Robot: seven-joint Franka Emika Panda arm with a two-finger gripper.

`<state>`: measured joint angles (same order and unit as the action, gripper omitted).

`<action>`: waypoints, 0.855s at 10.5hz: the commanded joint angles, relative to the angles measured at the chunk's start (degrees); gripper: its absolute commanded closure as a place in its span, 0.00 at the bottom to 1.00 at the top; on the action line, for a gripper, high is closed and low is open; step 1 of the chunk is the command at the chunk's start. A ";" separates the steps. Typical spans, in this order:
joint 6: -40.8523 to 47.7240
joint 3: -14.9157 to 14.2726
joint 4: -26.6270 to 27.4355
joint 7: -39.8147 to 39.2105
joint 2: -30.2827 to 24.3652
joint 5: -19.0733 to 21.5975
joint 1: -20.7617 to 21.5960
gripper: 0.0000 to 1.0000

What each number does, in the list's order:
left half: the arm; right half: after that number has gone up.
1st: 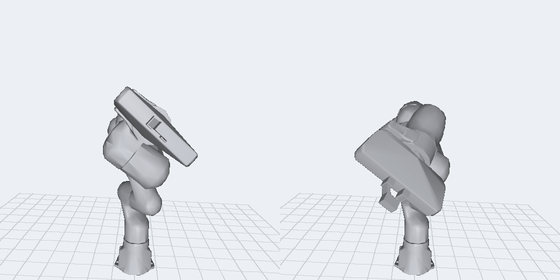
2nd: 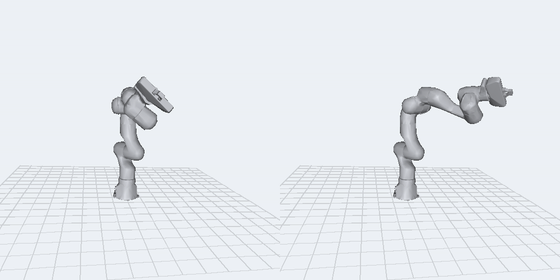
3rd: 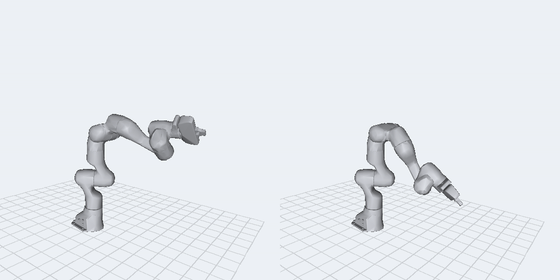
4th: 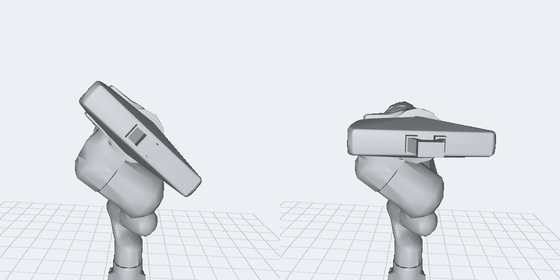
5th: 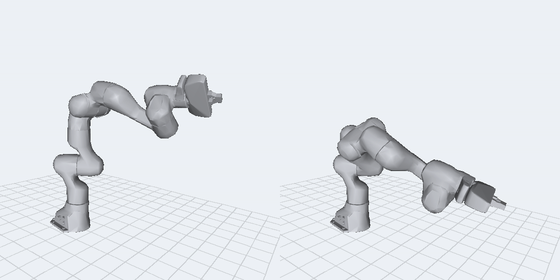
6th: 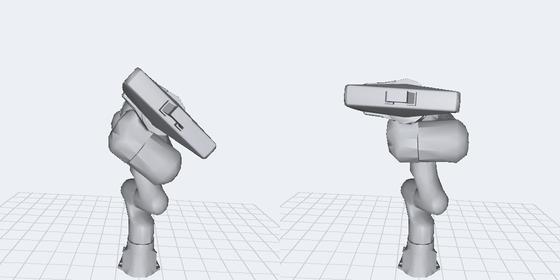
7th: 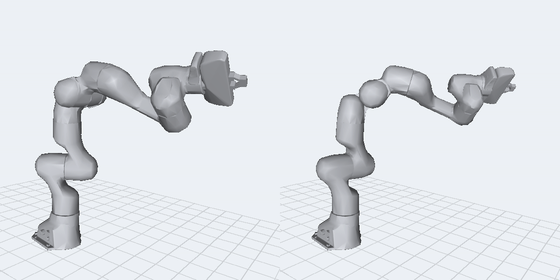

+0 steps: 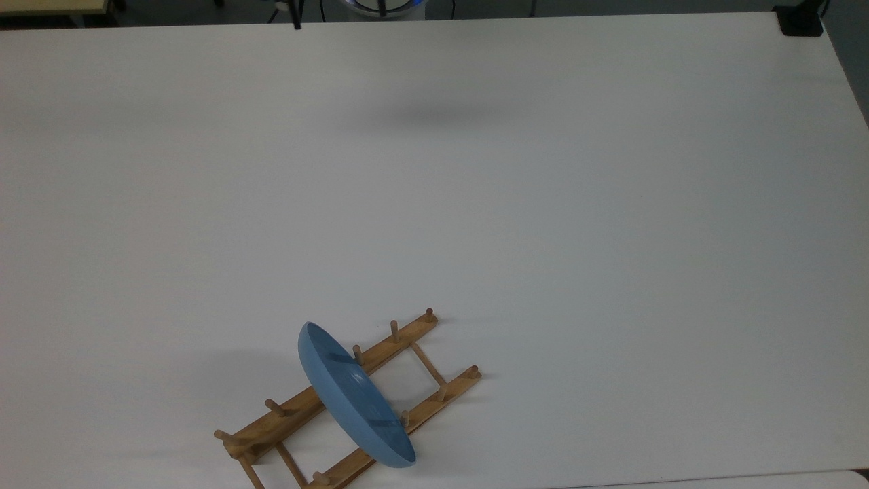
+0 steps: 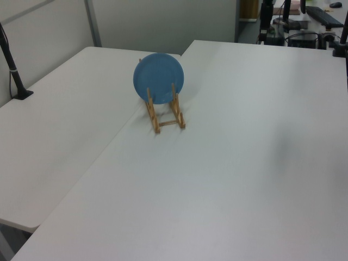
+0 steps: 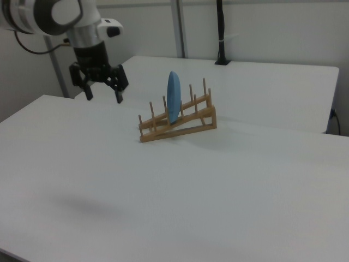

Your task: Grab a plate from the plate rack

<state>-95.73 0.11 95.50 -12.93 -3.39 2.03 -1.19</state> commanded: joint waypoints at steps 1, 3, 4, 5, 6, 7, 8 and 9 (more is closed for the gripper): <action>-13.54 -0.37 -0.67 -0.18 5.65 -0.54 -2.93 0.00; -26.99 -0.37 -2.77 5.44 10.75 -1.50 -4.00 0.00; -33.41 -0.29 -2.78 5.28 11.82 -2.03 -5.04 0.00; -39.39 -0.29 -2.69 5.81 13.31 -2.21 -5.14 0.00; -43.97 -0.29 -2.69 5.90 14.54 -2.56 -5.23 0.00; -48.37 -0.29 -2.69 6.07 16.12 -2.74 -5.14 0.00; -53.02 -0.37 -2.69 7.38 17.88 -2.82 -4.79 0.00; -57.86 -0.37 -2.60 9.13 19.98 -3.00 -4.53 0.00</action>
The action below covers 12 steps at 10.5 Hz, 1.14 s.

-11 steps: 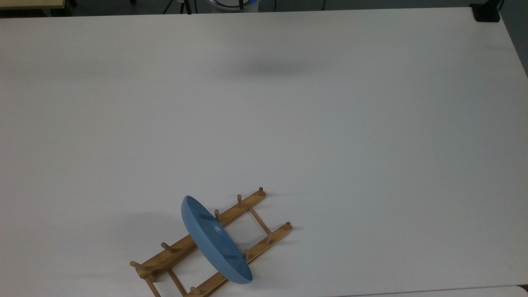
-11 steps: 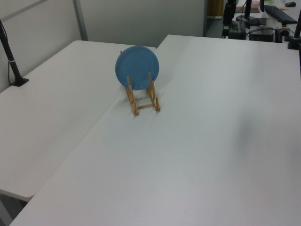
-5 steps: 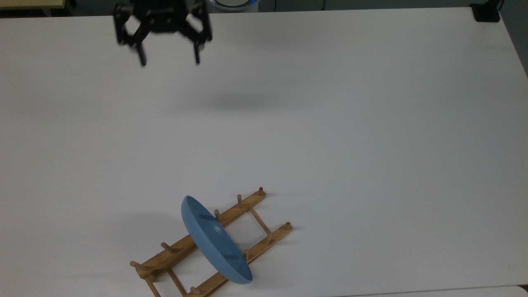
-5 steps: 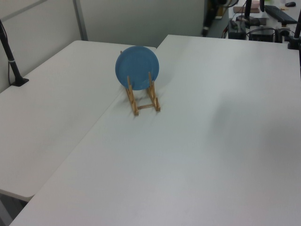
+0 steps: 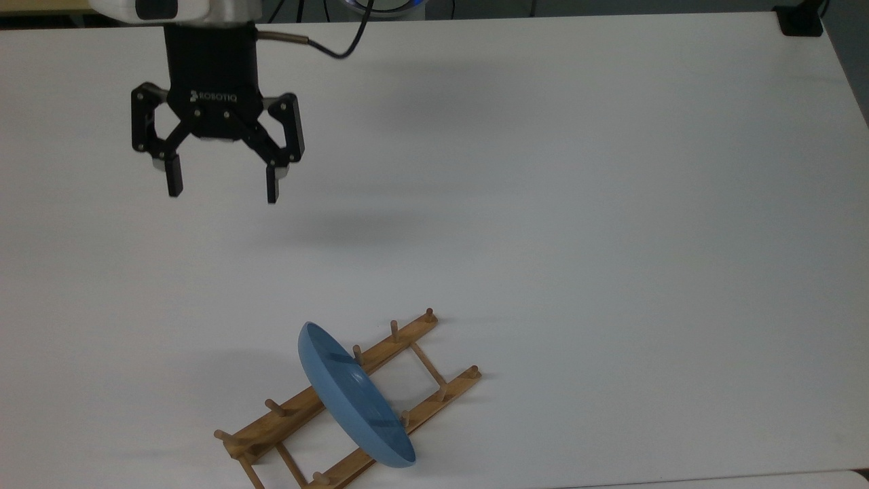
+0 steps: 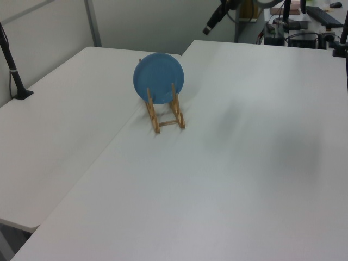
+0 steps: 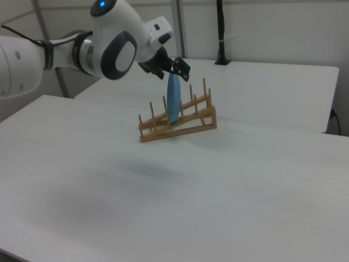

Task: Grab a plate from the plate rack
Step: 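Move the open gripper toward the blue plate in the wooden rack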

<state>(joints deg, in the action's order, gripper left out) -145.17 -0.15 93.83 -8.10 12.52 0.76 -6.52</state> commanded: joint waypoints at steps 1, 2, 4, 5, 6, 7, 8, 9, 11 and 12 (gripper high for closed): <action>-12.46 -0.11 -0.93 6.85 5.92 -1.73 1.77 0.00; -14.85 -0.11 -1.02 9.13 7.59 -2.42 2.65 0.01; -16.19 -0.20 -1.28 13.53 10.06 -5.84 4.14 0.01; -17.50 -0.20 -1.54 15.55 11.55 -8.03 4.67 0.01; -19.43 -0.20 -2.59 17.66 13.39 -9.79 5.37 0.03; -20.31 -0.64 -4.08 19.77 15.41 -11.12 5.82 0.04; -20.41 -2.29 -5.83 21.45 17.08 -12.26 7.21 0.04; -20.59 -4.49 -7.24 23.12 18.67 -12.88 8.97 0.04; -20.59 -6.87 -9.97 24.54 21.22 -12.89 11.09 0.05; -20.59 -6.97 -10.16 24.54 21.58 -12.98 11.09 0.11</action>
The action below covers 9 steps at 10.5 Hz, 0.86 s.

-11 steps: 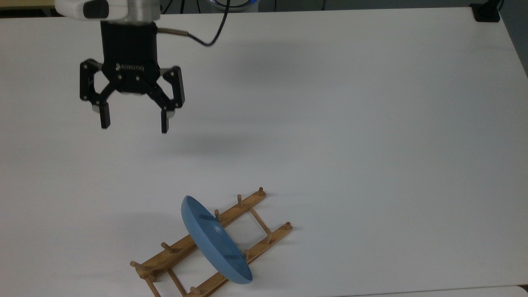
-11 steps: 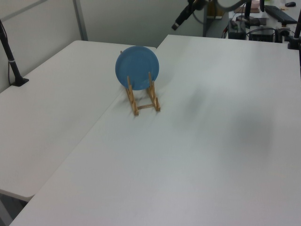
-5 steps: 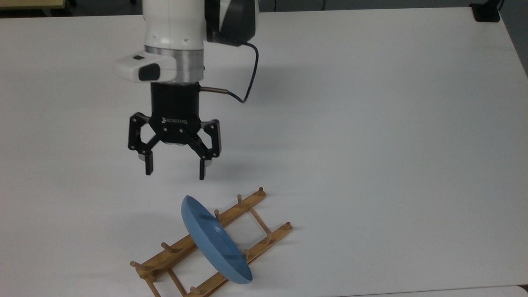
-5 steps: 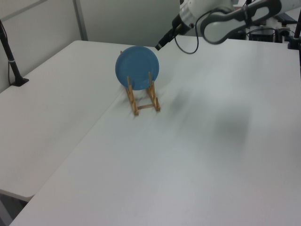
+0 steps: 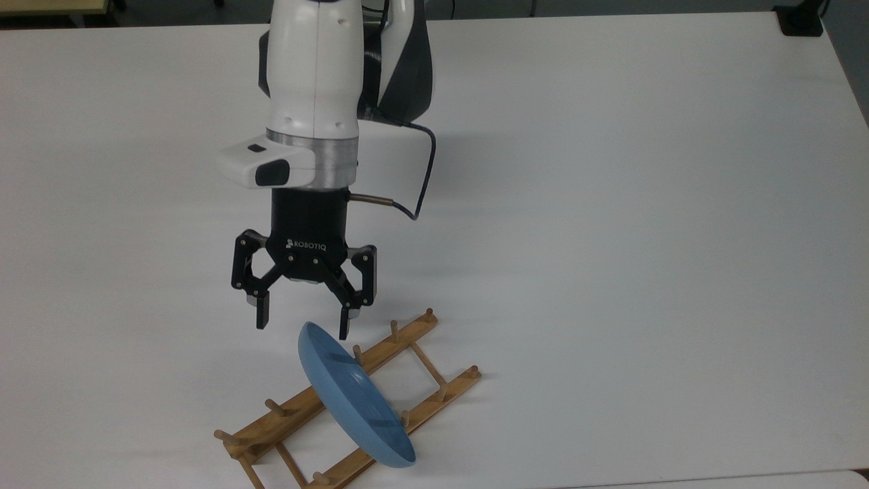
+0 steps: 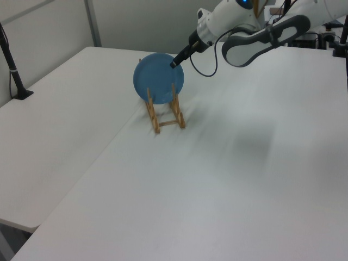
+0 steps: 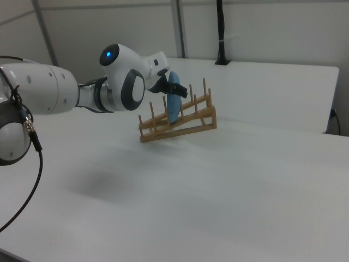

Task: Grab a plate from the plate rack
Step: 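Lower the gripper and close it on the blue plate's rim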

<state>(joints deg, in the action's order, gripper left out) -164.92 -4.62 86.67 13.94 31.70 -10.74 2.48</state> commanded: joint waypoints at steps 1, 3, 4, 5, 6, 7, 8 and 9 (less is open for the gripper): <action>-0.84 -2.41 -2.91 2.50 2.49 -1.56 2.09 0.28; -1.02 -2.41 -2.91 2.41 2.49 -1.56 2.00 0.80; -1.02 -2.41 -2.91 2.41 2.40 -1.56 2.00 0.99; -1.02 -2.41 -2.91 2.32 2.49 -1.65 2.00 1.00; -1.02 -2.41 -2.91 2.06 2.40 -1.65 2.00 1.00; -1.02 -2.41 -2.91 1.97 2.32 -1.91 1.82 1.00; -1.02 -2.41 -2.82 1.88 2.14 -2.17 1.65 1.00; -1.02 -2.32 -2.82 1.88 1.79 -2.09 1.56 1.00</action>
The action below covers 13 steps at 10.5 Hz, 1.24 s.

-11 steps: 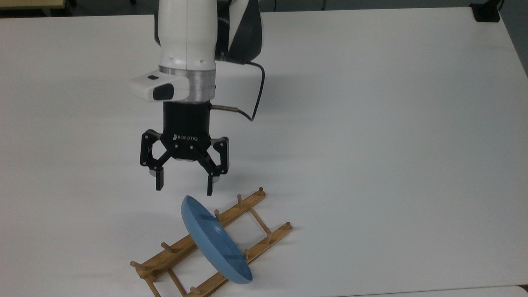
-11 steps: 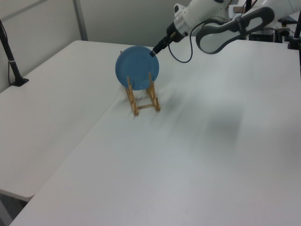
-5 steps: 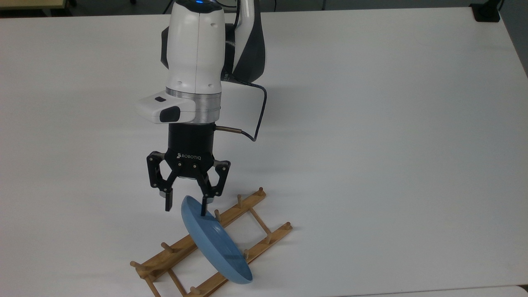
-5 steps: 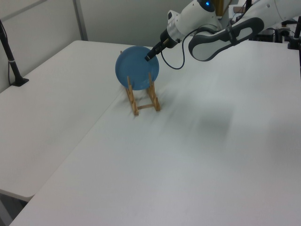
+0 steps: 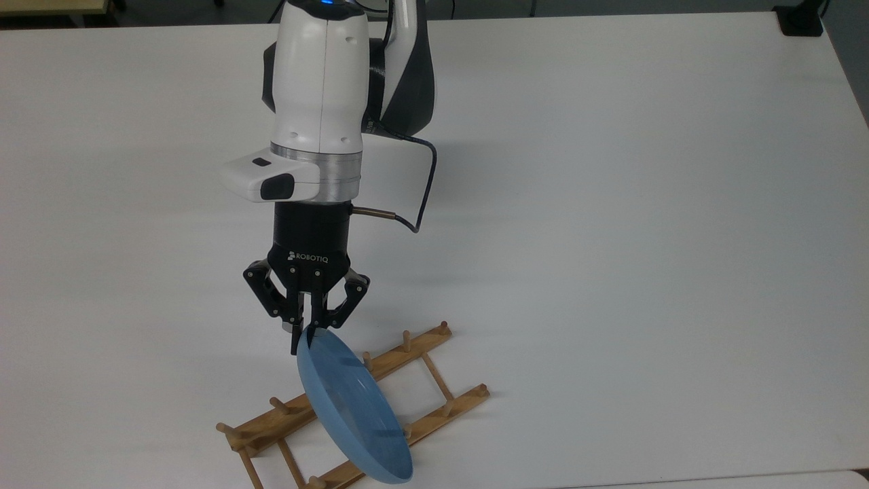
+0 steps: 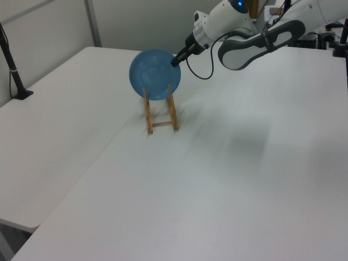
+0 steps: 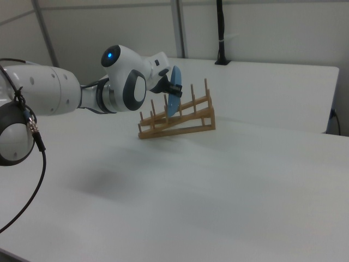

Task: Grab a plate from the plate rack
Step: 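Lower the gripper and close it on the blue plate's rim, then lift the blue plate out of the rack and carry it away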

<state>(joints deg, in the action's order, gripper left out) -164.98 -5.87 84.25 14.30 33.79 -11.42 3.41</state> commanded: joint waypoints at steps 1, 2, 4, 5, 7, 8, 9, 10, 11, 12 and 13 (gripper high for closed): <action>-0.96 -1.08 -0.14 1.52 -1.87 -0.89 0.46 1.00; -0.87 -0.73 0.56 2.13 -4.23 -0.54 -0.06 1.00; 0.00 -0.37 3.45 2.49 -10.64 1.03 -0.16 1.00; 1.84 -0.28 5.03 3.01 -14.06 3.57 0.19 1.00; 17.06 0.06 5.75 3.02 -20.48 5.18 0.46 1.00; 26.02 0.94 5.66 2.75 -23.39 7.70 0.29 1.00; 34.55 0.95 5.58 0.84 -26.20 12.60 0.11 1.00; 44.73 0.95 5.14 -4.31 -28.32 17.78 -0.24 1.00; 55.01 0.86 4.79 -10.11 -30.60 21.92 -0.77 1.00; 65.30 0.86 4.44 -15.39 -31.67 24.49 -2.77 1.00; 76.01 0.77 4.52 -22.66 -31.50 27.30 -3.84 1.00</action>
<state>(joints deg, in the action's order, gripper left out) -104.22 -5.13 86.37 3.51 4.45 10.46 2.01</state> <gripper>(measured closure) 0.916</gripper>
